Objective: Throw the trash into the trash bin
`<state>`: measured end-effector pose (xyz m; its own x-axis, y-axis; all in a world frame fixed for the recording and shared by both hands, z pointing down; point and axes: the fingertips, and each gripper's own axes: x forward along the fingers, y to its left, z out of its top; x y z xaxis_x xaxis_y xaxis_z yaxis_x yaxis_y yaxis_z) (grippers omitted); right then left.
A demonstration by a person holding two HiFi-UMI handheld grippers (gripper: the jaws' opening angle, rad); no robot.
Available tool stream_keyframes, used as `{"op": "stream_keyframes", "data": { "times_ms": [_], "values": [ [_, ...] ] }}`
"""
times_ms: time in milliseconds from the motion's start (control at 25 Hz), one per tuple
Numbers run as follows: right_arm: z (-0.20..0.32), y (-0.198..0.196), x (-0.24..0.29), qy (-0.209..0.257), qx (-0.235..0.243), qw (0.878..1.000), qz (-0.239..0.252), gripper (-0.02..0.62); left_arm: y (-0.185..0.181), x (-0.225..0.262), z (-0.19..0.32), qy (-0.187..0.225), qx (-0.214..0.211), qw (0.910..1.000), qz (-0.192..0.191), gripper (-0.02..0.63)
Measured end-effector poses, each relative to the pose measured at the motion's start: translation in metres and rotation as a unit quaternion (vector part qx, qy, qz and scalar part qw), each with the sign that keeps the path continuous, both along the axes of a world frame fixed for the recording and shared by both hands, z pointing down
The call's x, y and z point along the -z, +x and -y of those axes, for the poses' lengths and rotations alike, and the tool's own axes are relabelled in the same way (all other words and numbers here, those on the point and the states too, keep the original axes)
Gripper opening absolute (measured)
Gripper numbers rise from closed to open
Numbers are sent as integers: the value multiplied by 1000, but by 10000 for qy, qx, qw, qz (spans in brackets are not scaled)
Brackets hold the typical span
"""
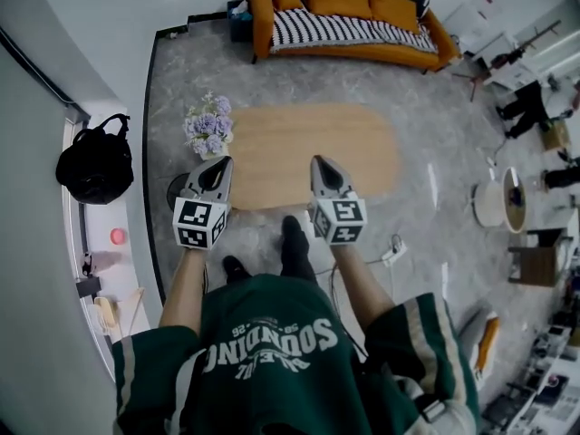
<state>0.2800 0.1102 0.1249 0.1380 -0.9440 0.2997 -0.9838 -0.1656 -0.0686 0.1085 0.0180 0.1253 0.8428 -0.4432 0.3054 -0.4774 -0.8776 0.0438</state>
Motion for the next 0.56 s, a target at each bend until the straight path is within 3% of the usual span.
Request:
{"op": "stream_keyframes", "data": {
  "times_ms": [560],
  "values": [
    [12, -55, 16, 96, 245, 9996, -102, -2, -64, 11, -1, 29, 256, 9996, -111, 0]
  ]
}}
